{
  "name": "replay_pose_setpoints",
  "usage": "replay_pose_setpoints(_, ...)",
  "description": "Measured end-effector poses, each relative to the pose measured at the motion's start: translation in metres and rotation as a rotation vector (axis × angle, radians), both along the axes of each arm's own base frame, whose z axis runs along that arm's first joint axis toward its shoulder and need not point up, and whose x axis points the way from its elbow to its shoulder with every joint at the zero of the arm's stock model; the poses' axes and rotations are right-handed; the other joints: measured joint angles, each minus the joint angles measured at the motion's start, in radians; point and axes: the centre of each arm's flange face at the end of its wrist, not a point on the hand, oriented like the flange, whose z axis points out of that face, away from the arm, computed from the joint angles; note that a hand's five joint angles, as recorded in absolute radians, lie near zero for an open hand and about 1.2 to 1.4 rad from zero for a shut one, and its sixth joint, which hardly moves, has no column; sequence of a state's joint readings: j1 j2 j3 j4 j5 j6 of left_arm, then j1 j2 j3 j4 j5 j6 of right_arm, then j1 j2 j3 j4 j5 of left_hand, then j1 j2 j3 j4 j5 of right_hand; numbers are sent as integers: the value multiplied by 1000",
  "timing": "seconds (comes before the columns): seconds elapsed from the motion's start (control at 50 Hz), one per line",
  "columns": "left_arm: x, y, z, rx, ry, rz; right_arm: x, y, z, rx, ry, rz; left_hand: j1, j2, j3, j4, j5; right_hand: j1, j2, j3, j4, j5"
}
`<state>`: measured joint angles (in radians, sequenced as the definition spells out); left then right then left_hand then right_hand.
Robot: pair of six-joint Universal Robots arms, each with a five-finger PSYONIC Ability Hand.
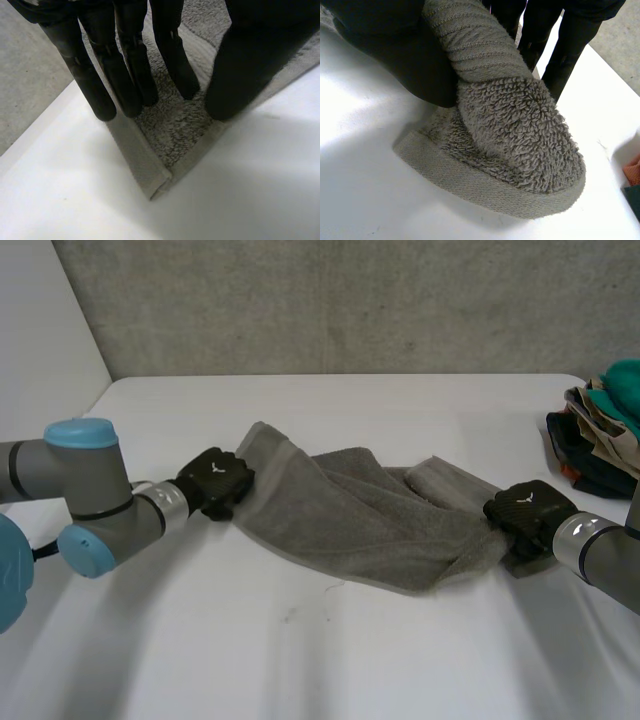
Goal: Fold the laundry.
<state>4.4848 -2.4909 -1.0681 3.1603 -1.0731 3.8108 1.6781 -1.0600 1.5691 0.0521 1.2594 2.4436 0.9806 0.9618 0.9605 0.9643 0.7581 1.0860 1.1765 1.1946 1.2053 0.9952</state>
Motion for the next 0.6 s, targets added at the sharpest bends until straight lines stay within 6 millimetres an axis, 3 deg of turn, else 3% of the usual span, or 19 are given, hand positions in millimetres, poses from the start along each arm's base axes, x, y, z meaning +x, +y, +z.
replay_pose_setpoints(0.04, -1, -2, -1, -6, -5, 8, 0, 0, 0, 1, 0, 0, 164, 184, 186, 186, 201, 0, 0, 0, 0, 0)
replay_pose_setpoints(0.18, -6, -4, 1, -30, -15, 28, 0, 0, 0, 1, 0, -1, 164, 230, 232, 231, 216, 0, 0, 0, 0, 0)
replay_pose_setpoints(0.34, -6, 1, 29, -84, -17, 83, 0, 1, 3, 4, 2, -2, 164, 231, 232, 231, 216, 0, 0, 0, 0, 0)
replay_pose_setpoints(0.44, 4, 22, 57, -94, -18, 109, 0, 7, 21, -6, 2, -3, 164, 231, 232, 231, 216, 0, 0, 0, 0, 0)
replay_pose_setpoints(0.6, 31, 86, 96, -103, -55, 183, -5, 36, 69, 42, 40, 16, 164, 231, 232, 231, 216, 0, -16, -32, -41, -7)
